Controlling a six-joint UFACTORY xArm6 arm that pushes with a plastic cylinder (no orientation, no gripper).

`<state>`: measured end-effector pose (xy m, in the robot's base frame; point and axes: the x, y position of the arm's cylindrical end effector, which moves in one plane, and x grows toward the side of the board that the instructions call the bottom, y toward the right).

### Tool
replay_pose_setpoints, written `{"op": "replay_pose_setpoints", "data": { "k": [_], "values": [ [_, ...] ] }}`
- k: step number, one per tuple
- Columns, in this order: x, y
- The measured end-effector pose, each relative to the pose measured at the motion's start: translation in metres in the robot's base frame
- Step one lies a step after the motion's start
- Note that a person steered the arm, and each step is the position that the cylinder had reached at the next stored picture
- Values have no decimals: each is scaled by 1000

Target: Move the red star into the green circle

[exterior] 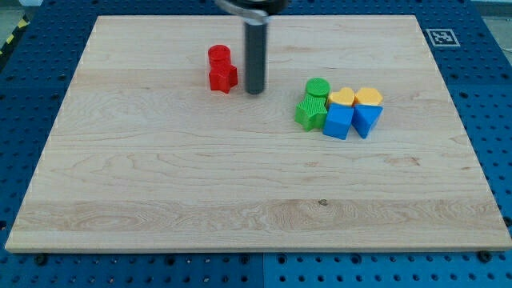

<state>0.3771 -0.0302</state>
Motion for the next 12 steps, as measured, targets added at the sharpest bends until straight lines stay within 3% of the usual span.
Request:
{"op": "replay_pose_setpoints", "data": {
  "k": [3, 4, 5, 7, 9, 12],
  "values": [
    [4, -135],
    [-16, -148],
    [-45, -128],
    [-62, -84],
    [-45, -106],
    [-27, -5]
  ]
}}
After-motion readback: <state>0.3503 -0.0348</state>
